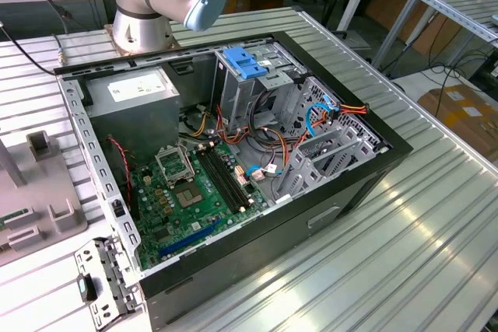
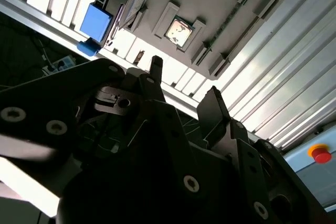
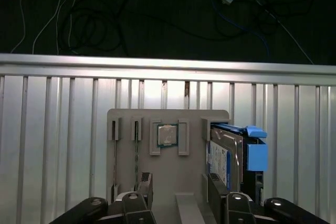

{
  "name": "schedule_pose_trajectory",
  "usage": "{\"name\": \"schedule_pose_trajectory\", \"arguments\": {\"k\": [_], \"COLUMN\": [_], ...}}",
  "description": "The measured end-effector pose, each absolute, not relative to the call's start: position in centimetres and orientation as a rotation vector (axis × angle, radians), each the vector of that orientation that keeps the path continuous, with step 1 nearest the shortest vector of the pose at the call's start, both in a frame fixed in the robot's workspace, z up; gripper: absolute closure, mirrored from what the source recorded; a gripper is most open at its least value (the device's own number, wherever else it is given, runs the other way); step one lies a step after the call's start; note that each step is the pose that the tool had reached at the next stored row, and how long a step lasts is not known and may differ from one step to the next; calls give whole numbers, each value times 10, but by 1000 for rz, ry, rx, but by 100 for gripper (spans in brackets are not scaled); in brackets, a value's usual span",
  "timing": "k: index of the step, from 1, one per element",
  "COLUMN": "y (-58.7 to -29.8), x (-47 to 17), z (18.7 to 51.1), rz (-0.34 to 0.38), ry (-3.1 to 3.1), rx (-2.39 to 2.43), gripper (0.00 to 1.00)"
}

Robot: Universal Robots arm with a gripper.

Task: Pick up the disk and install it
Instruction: 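Pick up the disk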

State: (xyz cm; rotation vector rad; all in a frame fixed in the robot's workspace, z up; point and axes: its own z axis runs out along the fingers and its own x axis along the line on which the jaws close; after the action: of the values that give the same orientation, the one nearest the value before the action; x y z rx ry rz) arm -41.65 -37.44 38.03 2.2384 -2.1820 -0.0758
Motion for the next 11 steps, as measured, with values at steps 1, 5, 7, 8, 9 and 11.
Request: {"name": "schedule_pose_trajectory", "arguments": {"k": [1,5,7,8,9,11], "y": [-374,-374,-374,-374,-374,-373], "x": [-417,-417,-417,-417,-417,-417], "z": [380,380,380,380,380,380], "rz": [-76,-76,-76,-76,-76,-76], "ry": [-2181,-2180,-2180,-2180,-2180,-2180], "rx": [2239,2240,2240,2240,2241,2240], "gripper": [46,46,46,46,46,46]}}
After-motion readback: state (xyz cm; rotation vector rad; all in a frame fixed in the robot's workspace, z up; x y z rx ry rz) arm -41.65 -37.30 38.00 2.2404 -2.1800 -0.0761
